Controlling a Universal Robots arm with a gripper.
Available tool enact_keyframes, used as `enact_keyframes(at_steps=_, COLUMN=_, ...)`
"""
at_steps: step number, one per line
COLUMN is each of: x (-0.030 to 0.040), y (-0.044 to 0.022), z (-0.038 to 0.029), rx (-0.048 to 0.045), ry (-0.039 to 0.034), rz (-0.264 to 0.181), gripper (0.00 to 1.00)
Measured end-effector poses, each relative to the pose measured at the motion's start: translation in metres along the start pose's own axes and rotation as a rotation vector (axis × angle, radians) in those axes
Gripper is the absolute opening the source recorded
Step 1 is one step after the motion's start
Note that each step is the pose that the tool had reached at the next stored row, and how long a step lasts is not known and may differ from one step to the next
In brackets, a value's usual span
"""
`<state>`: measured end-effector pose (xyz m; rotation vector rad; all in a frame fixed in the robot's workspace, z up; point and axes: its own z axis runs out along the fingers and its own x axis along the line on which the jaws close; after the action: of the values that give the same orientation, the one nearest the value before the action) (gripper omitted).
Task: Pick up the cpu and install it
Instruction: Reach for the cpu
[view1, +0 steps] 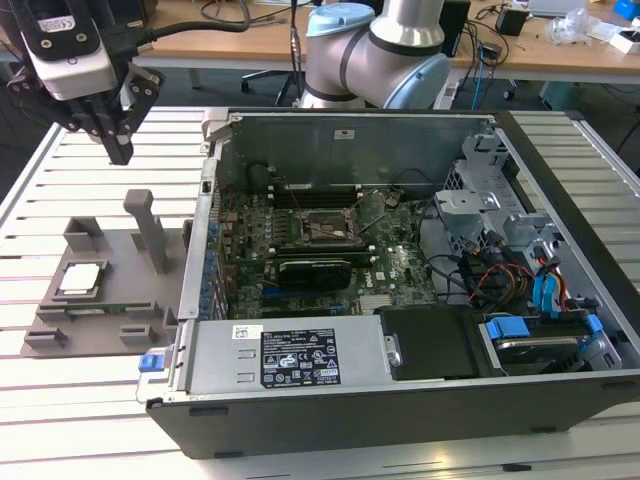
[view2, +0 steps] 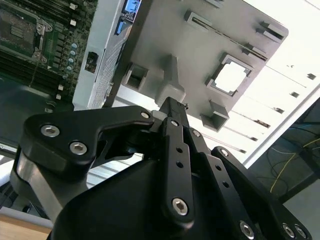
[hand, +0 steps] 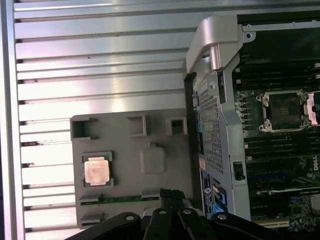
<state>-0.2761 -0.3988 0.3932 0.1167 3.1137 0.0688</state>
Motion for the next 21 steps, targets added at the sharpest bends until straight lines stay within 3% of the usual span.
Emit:
enact_keyframes(at_steps=10, x=0.0107, y=-0.0008, z=-0.0002, rx=-0.0001, ry=-0.0001, rz=0.000, gripper=0.11)
enact_keyframes(at_steps=21, x=0.0288, y=-0.0022, z=-0.0006, rx=0.0000, ry=0.0000, rz=0.000, gripper=0.11)
